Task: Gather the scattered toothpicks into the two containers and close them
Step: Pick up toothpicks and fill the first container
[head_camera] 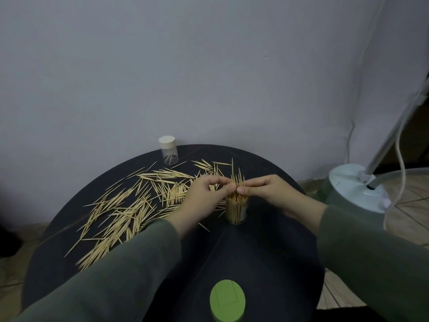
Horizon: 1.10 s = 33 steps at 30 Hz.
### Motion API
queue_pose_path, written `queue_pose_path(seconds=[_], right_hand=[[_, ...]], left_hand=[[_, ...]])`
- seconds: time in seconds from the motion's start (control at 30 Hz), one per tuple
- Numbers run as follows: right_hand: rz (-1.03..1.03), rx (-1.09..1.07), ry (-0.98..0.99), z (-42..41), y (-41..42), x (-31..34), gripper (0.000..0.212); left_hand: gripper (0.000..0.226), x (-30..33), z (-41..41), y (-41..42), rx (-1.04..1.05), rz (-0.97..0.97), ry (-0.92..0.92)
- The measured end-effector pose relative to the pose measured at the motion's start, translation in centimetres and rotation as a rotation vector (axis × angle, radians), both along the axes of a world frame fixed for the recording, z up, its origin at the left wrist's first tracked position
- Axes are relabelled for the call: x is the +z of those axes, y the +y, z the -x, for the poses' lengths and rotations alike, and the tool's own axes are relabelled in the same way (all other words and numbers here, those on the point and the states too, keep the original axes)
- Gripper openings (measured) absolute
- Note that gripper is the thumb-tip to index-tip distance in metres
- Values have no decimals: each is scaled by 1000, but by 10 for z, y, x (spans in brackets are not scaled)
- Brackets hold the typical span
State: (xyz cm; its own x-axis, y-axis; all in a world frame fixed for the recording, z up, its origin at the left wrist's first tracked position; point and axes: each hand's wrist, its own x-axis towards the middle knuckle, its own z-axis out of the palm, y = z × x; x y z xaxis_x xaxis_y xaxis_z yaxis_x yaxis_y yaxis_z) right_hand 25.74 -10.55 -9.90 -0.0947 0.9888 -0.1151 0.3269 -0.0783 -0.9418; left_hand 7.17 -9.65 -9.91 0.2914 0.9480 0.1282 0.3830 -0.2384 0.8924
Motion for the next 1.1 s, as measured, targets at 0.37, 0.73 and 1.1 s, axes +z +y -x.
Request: queue_pose_path(seconds=[0.37,0.73,1.1], right_hand=[[-243,82,-159,-9,0,7,30],[-182,242,-388,-8,-3,7,44],[-208,262,-400,-8,-1,6,16]], left_hand=[[6,-1,8,11,-7,-165,261],[61,4,6,1,-142,-248,289],[45,1,17,-3,-265,-1045,663]])
